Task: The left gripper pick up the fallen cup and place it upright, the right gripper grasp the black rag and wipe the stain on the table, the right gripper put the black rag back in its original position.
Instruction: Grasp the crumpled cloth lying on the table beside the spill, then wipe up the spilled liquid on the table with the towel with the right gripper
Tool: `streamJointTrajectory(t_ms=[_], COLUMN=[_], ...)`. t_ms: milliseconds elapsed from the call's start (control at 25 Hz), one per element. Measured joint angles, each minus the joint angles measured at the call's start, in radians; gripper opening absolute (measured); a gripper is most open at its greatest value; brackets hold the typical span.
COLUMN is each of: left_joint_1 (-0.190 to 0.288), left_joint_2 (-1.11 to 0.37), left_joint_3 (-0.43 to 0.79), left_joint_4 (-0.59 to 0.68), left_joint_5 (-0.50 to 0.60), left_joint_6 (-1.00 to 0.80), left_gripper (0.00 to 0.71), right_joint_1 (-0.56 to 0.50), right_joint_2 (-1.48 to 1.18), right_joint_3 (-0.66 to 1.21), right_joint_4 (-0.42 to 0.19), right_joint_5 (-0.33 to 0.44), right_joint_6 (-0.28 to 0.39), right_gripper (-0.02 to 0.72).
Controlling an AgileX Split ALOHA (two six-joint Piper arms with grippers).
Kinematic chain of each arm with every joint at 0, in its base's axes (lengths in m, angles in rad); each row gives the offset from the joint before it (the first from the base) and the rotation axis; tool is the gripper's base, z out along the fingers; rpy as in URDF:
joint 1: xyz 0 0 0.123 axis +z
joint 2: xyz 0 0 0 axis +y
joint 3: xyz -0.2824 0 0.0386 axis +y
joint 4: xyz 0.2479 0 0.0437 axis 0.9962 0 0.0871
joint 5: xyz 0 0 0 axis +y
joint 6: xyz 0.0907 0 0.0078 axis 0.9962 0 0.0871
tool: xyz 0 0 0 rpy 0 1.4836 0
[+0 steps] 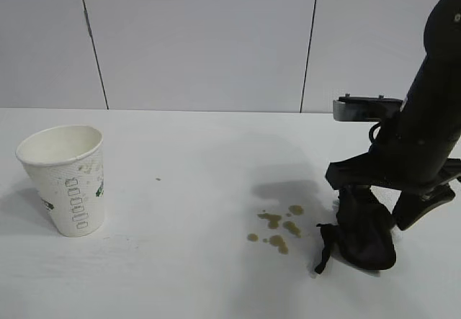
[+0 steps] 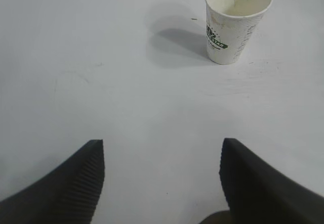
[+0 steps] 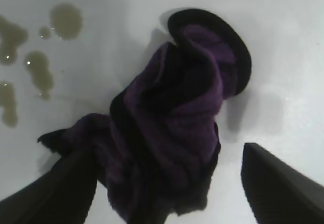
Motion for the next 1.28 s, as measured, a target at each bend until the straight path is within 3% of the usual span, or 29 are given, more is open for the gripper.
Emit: streamJointTrajectory(t_ms=[80,160,400,600,880,1080,1280], left_joint_1=[0.0,0.0,0.0,0.0,0.0,0.0,0.0], left_joint_2=[0.0,0.0,0.0,0.0,0.0,0.0,0.0], left_joint_3=[0.0,0.0,0.0,0.0,0.0,0.0,0.0], left_joint_4=[0.0,0.0,0.0,0.0,0.0,0.0,0.001], left_joint_5=[0.0,0.0,0.0,0.0,0.0,0.0,0.0], left_joint_6=[0.0,0.0,0.0,0.0,0.0,0.0,0.0], left_gripper=[0.474,0.474,0.474,0.474,0.474,0.474,0.474], right_joint_1=[0.0,0.0,0.019,0.153,0.324,0.373,0.377], right_joint_2=[0.002,-0.015,-0.154,-0.185,-0.161,-0.024,0.103], right_joint_3=[0.0,0.0,-0.031,-0.12,-0.162,-0.162,-0.17], right_joint_4=[0.0,0.0,0.035,0.068,0.079,0.083,0.076], right_joint_5=[-0.007,-0.008,0.044,0.077,-0.014,-0.118,-0.125], right_joint_6=[0.016,0.021,0.024,0.024,0.028,0.045,0.049], right_gripper=[0.139,0.073,0.067,0.067,0.067,0.067,0.066])
